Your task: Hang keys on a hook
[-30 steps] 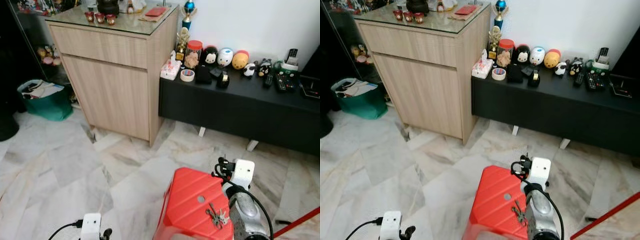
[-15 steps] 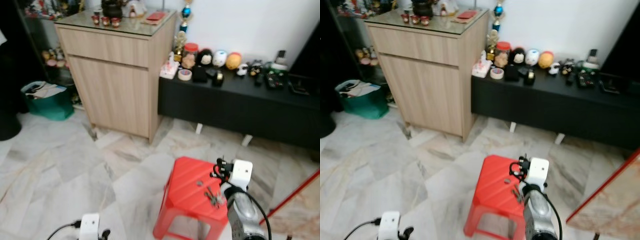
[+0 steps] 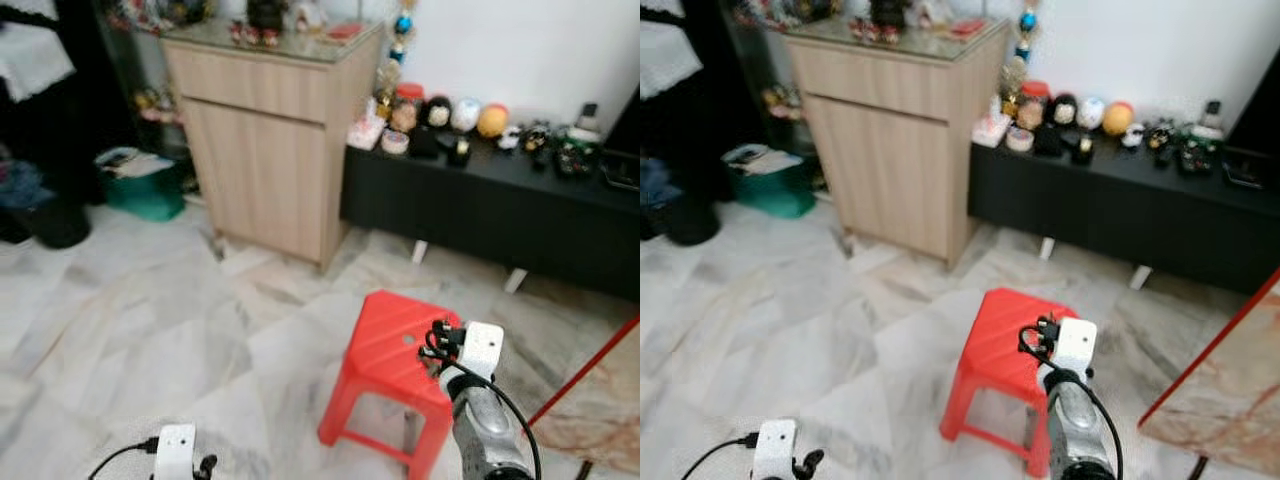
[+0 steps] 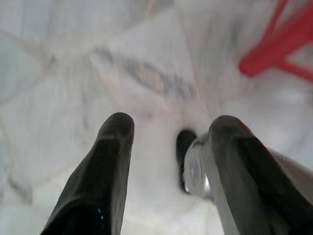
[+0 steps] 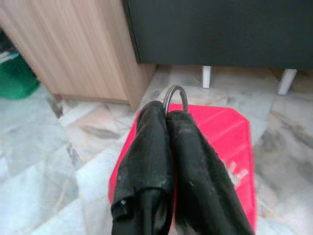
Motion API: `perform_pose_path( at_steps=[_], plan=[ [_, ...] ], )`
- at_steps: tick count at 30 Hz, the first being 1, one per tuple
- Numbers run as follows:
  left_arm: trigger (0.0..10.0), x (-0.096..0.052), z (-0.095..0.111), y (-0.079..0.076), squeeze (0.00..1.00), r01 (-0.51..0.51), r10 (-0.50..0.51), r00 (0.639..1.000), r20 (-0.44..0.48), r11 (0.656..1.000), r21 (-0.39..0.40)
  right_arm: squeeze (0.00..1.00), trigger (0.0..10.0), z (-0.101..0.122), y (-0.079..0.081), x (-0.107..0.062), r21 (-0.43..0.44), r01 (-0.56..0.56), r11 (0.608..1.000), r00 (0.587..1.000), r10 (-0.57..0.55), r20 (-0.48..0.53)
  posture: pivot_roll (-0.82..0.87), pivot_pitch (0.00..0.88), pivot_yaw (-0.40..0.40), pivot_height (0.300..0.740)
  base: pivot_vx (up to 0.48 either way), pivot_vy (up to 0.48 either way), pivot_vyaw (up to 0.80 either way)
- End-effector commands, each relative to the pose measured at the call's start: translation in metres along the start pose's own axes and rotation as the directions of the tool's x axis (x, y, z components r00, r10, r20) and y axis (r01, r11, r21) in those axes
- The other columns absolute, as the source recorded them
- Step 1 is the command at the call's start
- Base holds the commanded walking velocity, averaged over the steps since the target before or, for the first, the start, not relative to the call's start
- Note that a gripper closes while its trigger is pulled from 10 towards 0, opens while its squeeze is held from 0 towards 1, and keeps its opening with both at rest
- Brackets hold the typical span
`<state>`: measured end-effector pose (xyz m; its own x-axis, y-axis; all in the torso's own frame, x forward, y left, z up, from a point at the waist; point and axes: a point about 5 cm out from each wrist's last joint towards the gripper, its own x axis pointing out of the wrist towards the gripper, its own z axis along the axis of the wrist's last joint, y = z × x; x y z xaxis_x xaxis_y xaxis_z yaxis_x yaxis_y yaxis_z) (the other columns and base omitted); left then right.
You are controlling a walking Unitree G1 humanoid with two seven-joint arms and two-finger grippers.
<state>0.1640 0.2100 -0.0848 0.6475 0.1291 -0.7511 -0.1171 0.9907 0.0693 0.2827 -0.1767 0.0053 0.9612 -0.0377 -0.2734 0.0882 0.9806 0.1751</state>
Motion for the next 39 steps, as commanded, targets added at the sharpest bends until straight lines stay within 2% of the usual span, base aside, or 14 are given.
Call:
perform_pose_path(
  at_steps=[1, 26, 33, 39],
  plan=[
    [10.0, 0.0033, 0.0129, 0.0031, 0.0, -0.005, 0.005, 0.999, 0.037, 1.0, 0.014, 0.0, 10.0, 0.003, -0.0021, 0.0016, 0.01, 0.011, 1.0, 1.0, -0.012, 0.007, 0.04, 0.0, -0.048, 0.74, 0.0, 0.0, 0.0],
    [10.0, 0.0027, 0.01, 0.0019, 0.0, 0.003, -0.004, 1.0, 0.027, 1.0, 0.021, 0.0, 10.0, 0.0038, 0.0003, 0.0033, -0.003, -0.003, 1.0, 1.0, 0.003, 0.003, 0.03, 0.0, -0.04, 0.74, 0.0, 0.0, -0.76],
    [10.0, 0.0025, 0.0085, 0.0003, 0.0, 0.011, -0.012, 1.0, 0.017, 0.999, 0.048, 0.0, 10.0, 0.0048, 0.0005, 0.0031, -0.003, 0.002, 1.0, 1.0, -0.002, 0.016, 0.03, 0.0, -0.037, 0.74, 0.0, 0.0, 0.0],
    [10.0, 0.0027, 0.0095, 0.001, 0.0, 0.01, -0.011, 1.0, 0.022, 0.999, 0.052, 0.0, 10.0, 0.0056, 0.0022, 0.0033, -0.004, -0.003, 1.0, 1.0, 0.003, 0.022, 0.03, 0.0, -0.036, 0.74, 0.0, -0.269, 0.0]
  ],
)
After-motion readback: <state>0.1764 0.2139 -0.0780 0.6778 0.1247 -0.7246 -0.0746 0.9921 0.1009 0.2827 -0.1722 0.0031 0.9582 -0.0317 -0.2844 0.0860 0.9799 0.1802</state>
